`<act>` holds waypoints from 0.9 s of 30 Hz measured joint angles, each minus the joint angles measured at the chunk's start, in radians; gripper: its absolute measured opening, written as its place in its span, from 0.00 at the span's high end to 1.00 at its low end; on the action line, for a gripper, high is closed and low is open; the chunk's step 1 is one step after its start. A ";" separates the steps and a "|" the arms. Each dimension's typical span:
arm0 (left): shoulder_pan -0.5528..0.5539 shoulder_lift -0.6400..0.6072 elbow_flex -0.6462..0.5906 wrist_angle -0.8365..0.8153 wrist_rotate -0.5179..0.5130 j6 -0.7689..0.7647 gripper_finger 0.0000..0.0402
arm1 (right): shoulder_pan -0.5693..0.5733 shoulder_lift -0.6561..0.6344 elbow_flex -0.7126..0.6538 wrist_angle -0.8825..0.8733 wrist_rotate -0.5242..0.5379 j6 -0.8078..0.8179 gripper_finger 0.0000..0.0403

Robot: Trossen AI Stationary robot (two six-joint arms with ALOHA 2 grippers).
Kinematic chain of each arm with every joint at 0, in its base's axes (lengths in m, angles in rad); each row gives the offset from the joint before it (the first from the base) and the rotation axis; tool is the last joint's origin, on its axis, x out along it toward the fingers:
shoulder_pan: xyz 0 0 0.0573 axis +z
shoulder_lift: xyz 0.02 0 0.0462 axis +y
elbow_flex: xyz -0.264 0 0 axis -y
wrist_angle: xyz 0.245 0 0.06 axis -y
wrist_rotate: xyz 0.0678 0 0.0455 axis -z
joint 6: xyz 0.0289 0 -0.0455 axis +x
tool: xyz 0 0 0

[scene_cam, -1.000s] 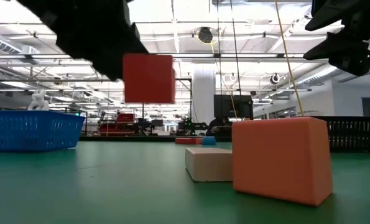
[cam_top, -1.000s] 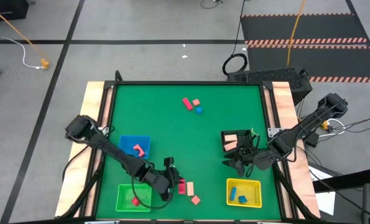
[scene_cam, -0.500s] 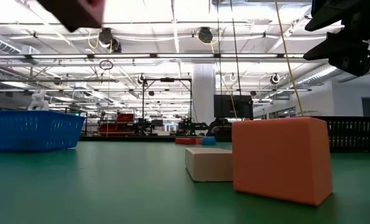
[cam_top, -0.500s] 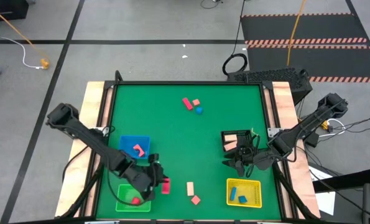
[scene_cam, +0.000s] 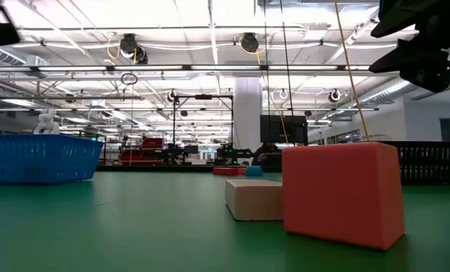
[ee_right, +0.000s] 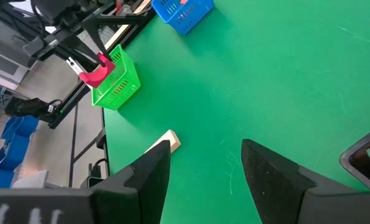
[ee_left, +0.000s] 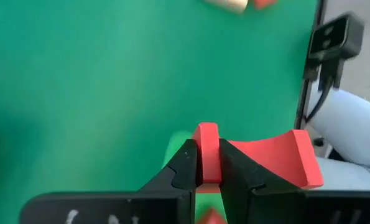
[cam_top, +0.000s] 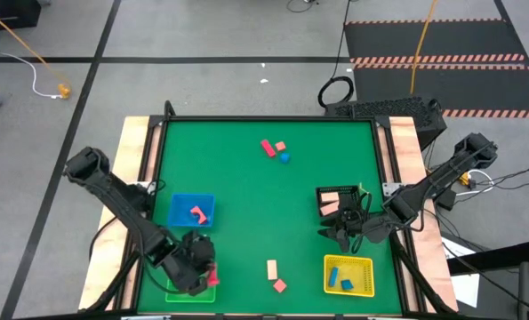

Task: Sort & place blocks by color
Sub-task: Put the bottom red block into the green bin

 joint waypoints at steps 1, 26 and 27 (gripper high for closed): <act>-0.010 0.000 0.000 -0.010 0.004 -0.027 0.89 | 0.000 0.000 0.000 0.000 0.000 0.000 0.54; -0.104 0.000 0.000 -0.160 0.045 -0.280 0.76 | 0.000 0.000 0.000 0.000 0.000 0.000 0.54; -0.104 0.000 0.000 -0.157 0.045 -0.280 0.74 | 0.000 0.000 0.000 0.000 0.000 0.000 0.54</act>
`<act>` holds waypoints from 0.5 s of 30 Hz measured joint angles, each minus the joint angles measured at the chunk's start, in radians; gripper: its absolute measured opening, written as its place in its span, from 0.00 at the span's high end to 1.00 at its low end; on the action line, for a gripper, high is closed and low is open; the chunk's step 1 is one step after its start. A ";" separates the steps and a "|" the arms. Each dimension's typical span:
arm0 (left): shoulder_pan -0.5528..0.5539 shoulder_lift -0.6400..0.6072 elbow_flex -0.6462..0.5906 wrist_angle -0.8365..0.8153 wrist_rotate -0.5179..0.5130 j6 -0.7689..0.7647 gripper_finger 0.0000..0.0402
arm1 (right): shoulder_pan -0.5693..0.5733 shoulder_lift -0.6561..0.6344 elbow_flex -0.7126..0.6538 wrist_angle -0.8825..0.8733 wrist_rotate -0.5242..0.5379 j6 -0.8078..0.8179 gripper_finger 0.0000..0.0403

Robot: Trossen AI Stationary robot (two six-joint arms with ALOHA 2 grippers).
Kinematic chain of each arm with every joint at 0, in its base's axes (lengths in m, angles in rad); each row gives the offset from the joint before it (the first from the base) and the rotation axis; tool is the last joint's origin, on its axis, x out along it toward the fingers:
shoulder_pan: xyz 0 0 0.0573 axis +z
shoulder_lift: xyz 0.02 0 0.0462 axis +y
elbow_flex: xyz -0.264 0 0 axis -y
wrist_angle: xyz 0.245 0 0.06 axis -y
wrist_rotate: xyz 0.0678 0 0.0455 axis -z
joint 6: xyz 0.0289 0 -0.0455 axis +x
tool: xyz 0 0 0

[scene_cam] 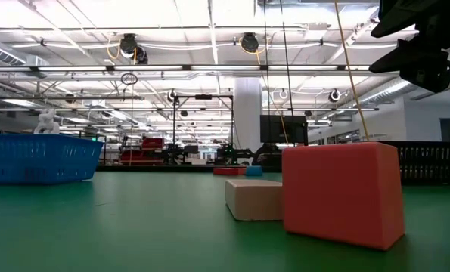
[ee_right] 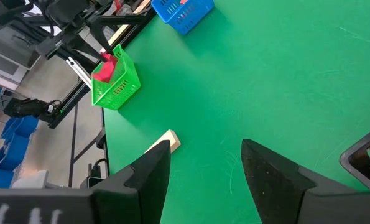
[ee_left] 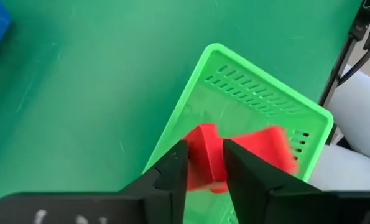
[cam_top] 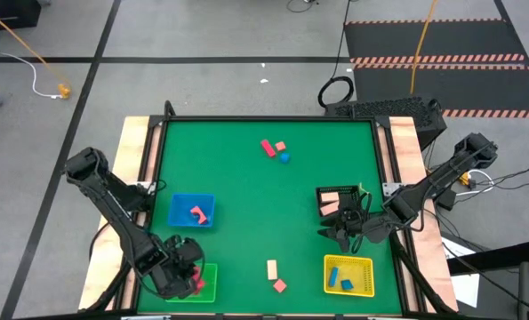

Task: Sort & place blocks by color
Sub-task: Put the bottom red block into the green bin, then put the white block into the black bin

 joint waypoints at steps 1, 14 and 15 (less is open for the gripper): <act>0.000 0.000 0.000 0.004 0.000 0.000 0.73 | 0.000 0.000 0.000 0.000 0.000 0.000 0.54; 0.010 0.000 0.000 0.120 -0.027 0.091 0.64 | 0.000 0.000 0.000 0.000 0.000 0.000 0.54; 0.014 0.000 0.000 0.138 -0.027 0.106 0.64 | 0.000 0.000 0.000 0.000 0.000 0.000 0.54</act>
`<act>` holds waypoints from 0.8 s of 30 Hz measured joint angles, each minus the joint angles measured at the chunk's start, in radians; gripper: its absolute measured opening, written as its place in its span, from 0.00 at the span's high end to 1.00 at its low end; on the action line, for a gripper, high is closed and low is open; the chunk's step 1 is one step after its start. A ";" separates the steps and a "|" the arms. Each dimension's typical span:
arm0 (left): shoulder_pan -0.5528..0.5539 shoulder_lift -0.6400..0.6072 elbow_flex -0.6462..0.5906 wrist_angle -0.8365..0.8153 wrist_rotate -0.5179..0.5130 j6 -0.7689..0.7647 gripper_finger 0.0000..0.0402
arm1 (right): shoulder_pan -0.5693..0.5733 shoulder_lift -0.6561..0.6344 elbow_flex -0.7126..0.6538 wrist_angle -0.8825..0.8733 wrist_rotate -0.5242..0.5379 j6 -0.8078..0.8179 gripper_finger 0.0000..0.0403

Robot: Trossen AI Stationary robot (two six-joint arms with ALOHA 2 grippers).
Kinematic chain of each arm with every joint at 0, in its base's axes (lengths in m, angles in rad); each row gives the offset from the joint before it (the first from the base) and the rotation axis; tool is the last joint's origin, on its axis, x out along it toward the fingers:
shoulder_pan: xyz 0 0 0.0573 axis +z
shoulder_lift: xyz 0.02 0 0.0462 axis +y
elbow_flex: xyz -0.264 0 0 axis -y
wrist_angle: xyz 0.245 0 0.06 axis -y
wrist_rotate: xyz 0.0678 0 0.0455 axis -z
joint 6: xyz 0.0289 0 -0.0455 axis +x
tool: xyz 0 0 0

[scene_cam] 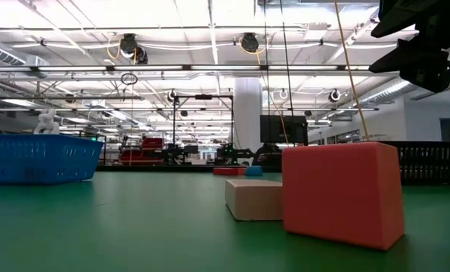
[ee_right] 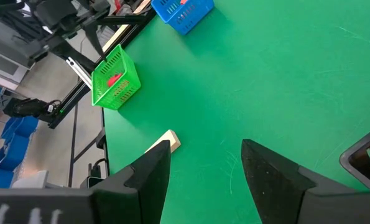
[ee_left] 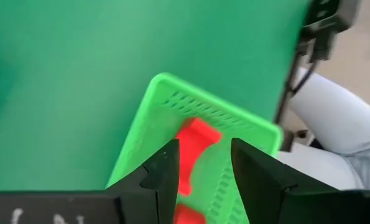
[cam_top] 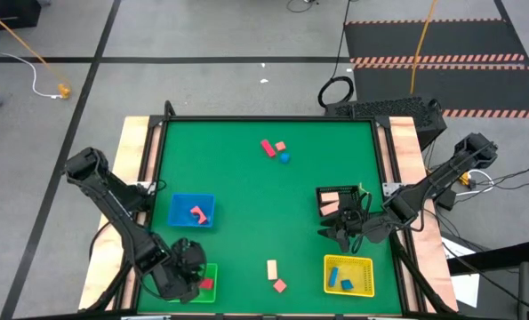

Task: Sort & place blocks by color
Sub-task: Put the white block into the black bin

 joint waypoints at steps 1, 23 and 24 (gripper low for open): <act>0.003 0.000 0.000 0.017 0.000 0.016 0.64 | 0.000 0.000 0.000 0.000 0.000 0.000 0.54; 0.136 0.000 0.000 0.230 -0.066 0.543 0.64 | -0.015 0.000 0.000 0.000 0.005 -0.036 0.54; 0.141 0.000 0.000 0.238 -0.081 0.559 0.64 | -0.020 0.000 0.000 0.000 0.006 -0.047 0.54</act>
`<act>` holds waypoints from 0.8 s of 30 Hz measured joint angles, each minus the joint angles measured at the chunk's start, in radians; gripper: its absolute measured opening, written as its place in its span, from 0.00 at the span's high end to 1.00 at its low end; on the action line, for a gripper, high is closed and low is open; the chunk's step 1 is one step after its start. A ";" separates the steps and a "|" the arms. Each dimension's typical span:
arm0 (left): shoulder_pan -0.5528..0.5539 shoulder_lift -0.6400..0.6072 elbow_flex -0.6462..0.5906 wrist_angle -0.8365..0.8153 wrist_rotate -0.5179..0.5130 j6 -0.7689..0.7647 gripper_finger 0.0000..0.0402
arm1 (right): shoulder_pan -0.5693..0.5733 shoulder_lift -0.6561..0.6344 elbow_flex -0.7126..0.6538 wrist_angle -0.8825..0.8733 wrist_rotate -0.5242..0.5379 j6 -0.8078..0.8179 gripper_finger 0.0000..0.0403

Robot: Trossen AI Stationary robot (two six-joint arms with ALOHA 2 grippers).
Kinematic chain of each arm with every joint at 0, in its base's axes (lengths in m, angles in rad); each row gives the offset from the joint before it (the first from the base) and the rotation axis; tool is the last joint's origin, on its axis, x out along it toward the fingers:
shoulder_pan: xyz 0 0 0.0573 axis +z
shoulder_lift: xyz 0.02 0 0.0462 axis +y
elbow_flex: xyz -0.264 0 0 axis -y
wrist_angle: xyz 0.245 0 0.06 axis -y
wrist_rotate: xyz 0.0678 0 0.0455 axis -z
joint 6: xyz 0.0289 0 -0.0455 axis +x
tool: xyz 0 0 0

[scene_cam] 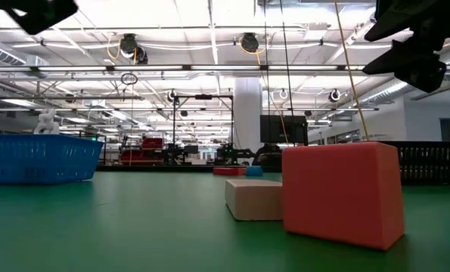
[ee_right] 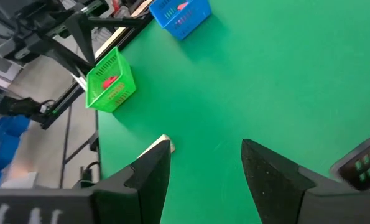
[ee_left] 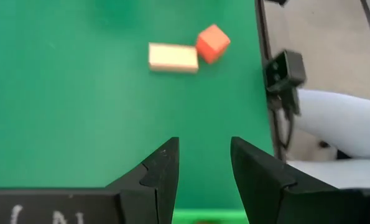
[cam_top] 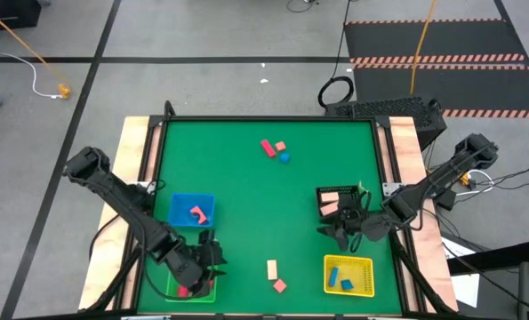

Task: Sort & place blocks by color
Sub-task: Put the white block into the black bin

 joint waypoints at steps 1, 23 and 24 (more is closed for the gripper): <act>0.005 0.000 0.000 0.007 -0.017 0.016 0.64 | -0.004 0.000 0.000 0.000 0.001 -0.002 0.54; 0.048 0.000 -0.006 0.052 -0.102 0.257 0.64 | -0.062 0.008 0.000 0.319 0.131 -0.212 0.54; 0.048 0.000 -0.018 0.077 -0.102 0.274 0.64 | -0.074 0.008 0.000 0.332 0.132 -0.219 0.54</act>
